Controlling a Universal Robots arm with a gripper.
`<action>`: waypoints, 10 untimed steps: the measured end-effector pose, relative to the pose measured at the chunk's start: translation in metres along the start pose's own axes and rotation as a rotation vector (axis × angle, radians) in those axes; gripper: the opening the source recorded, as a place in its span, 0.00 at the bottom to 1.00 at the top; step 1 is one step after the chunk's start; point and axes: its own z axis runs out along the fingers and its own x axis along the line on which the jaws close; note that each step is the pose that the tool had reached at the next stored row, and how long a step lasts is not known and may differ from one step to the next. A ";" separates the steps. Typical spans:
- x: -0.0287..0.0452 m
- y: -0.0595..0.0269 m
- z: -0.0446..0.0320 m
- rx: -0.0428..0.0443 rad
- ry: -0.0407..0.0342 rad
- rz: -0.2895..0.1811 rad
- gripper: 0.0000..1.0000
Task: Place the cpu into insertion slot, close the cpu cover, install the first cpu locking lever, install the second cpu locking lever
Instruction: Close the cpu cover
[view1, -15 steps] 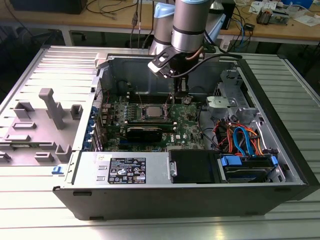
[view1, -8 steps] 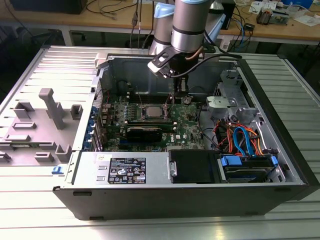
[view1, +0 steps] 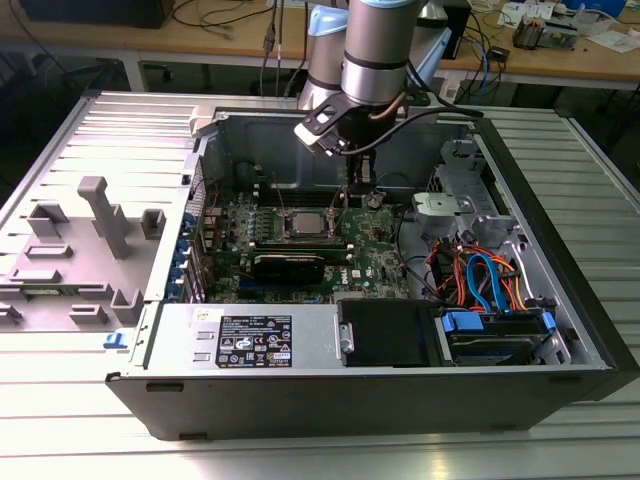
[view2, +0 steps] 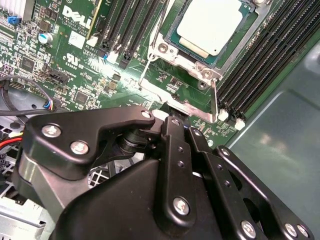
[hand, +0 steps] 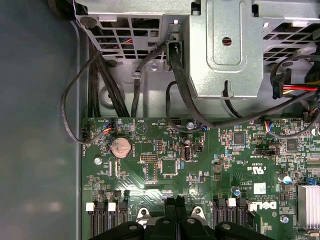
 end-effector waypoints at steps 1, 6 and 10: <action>0.0000 -0.0004 0.0000 0.0001 -0.0001 0.000 0.11; 0.0000 -0.0017 0.0000 0.0001 0.0000 0.000 0.11; 0.0000 -0.0025 0.0000 0.0003 -0.0001 0.000 0.11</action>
